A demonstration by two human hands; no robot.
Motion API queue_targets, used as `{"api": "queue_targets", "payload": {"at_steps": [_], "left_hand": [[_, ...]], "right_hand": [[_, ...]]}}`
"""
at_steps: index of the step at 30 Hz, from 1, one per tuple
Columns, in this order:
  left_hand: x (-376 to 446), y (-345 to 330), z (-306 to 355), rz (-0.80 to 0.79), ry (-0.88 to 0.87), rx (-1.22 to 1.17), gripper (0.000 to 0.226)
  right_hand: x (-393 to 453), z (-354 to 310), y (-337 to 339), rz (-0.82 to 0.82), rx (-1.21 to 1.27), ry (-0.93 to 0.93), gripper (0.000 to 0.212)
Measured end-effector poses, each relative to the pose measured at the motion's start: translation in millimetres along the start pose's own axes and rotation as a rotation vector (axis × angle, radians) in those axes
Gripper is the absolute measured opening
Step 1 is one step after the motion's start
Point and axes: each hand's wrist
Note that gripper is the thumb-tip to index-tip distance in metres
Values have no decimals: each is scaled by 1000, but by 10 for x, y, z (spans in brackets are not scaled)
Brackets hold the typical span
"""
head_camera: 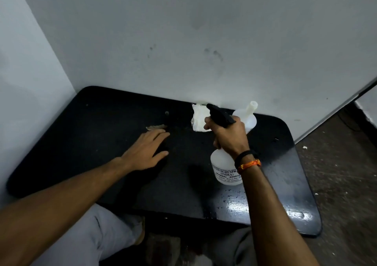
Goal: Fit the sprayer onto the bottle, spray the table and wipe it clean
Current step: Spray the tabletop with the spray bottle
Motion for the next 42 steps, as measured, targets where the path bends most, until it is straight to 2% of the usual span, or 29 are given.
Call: {"api": "queue_targets", "payload": {"at_steps": [6,11,16,28,32,37,42], "left_hand": [[-124,-280,-87,-132,91,167,60],[-170,-316,-36,-100,119,198,74],[-163,-340,-82,-55,124,169,70],[-155,-370,-62,4,117,121,51],[-148,-394,-89,14,118,118,51],[-151,-398,-89,40,110,103,50],[-147,-403,-94,37,110,100,50]], "right_hand": [[-21,141,43,-127,-90,-36,18],[-49,260,78,-212,-178,-39,17],[-87,386,134,-240,-219,-109,17],[-328,561,446,-207,-371,-172,18],[-426,640,546,-177,-457,-205,26],[-588,704,593,-100,-447,-182,37],[-637,721,576,-84,-437,-196,35]]}}
Point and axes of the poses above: each hand's wrist, its own x-axis towards the middle knuckle, its own y-axis out of the back of the hand, z = x × y, and after that the axes turned 6 degrees about x, right-handed
